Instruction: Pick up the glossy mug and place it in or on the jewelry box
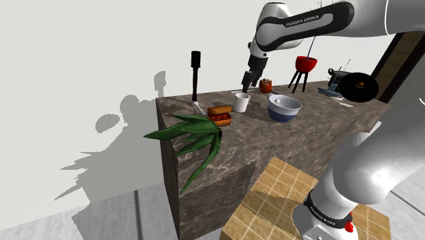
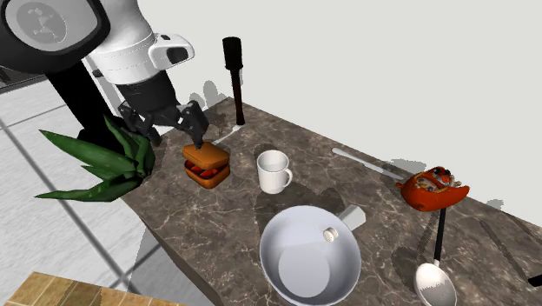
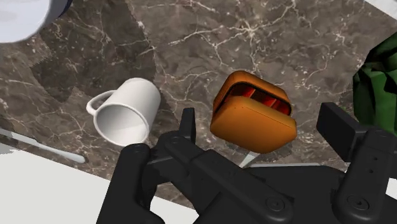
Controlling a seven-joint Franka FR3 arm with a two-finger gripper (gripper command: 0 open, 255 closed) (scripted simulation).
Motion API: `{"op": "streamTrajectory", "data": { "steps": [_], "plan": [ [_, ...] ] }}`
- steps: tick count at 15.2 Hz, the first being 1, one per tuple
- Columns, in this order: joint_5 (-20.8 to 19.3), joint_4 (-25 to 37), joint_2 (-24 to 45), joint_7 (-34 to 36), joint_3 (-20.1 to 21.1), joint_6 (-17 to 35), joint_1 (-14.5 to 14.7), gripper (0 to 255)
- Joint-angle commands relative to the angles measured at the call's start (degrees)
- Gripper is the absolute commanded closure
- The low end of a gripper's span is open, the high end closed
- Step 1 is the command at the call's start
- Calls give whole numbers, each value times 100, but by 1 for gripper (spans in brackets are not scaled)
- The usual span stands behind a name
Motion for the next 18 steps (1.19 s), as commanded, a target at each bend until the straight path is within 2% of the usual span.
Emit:
{"op": "streamTrajectory", "data": {
  "steps": [1, 8, 15, 18],
  "plan": [
    [87, 170, 402, -186, -151, 211, -8, 0],
    [686, 1043, 1936, -960, -568, 721, -126, 0],
    [1475, 2293, 3565, -1713, -637, 867, -547, 0],
    [1523, 2256, 3659, -1744, -612, 991, -574, 0]
  ]
}}
